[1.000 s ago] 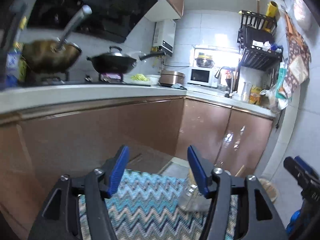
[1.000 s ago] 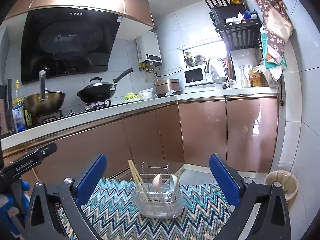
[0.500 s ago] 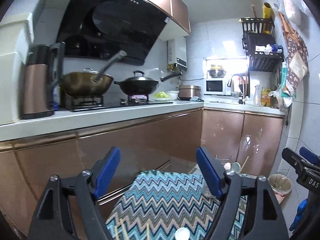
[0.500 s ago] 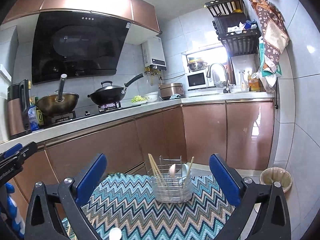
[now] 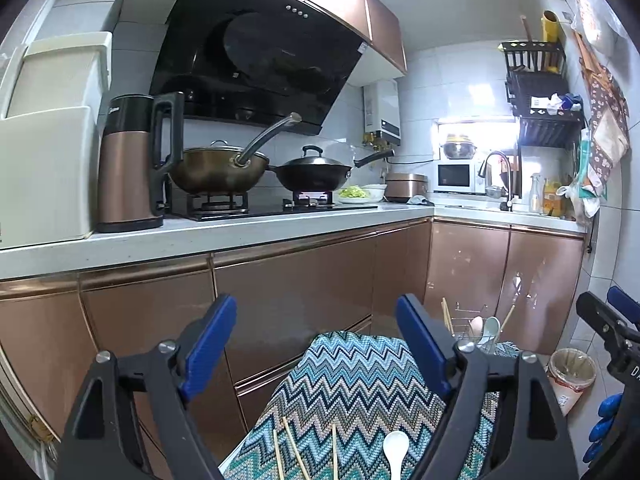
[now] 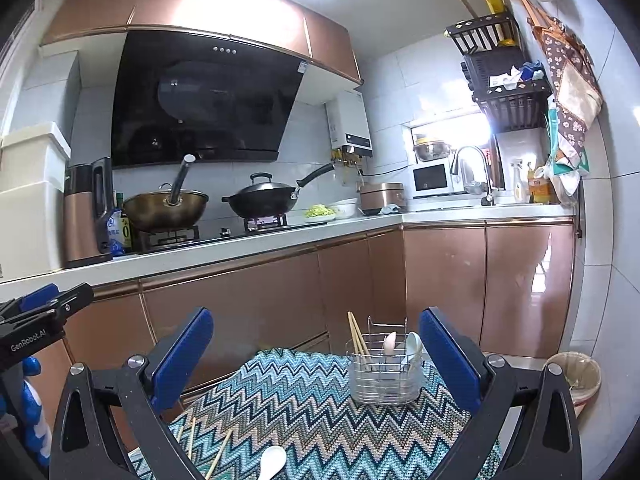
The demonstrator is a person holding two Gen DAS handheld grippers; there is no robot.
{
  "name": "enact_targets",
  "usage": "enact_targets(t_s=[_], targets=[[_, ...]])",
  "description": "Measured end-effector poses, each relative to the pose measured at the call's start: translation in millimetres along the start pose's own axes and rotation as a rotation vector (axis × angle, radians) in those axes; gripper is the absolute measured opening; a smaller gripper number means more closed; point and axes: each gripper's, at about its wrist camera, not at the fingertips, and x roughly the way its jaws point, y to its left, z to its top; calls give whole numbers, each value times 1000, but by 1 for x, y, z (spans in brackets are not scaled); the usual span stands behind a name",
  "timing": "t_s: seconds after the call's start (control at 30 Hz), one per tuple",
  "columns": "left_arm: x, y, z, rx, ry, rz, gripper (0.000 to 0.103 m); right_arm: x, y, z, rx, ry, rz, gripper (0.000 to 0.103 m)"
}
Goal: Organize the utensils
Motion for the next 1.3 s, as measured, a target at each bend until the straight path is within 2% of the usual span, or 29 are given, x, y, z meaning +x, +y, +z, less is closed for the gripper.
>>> enact_targets(t_s=[0.33, 0.67, 1.1, 1.3], targets=[[-12, 11, -5, -39, 6, 21, 82, -13, 16, -3, -12, -13, -53, 103], [-22, 21, -6, -48, -26, 89, 83, -21, 16, -2, -19, 3, -62, 103], [-31, 34, -9, -83, -48, 75, 83, -27, 25, -2, -38, 2, -60, 103], [-36, 29, -10, -45, -45, 84, 83, -28, 22, -2, -30, 0, -63, 103]])
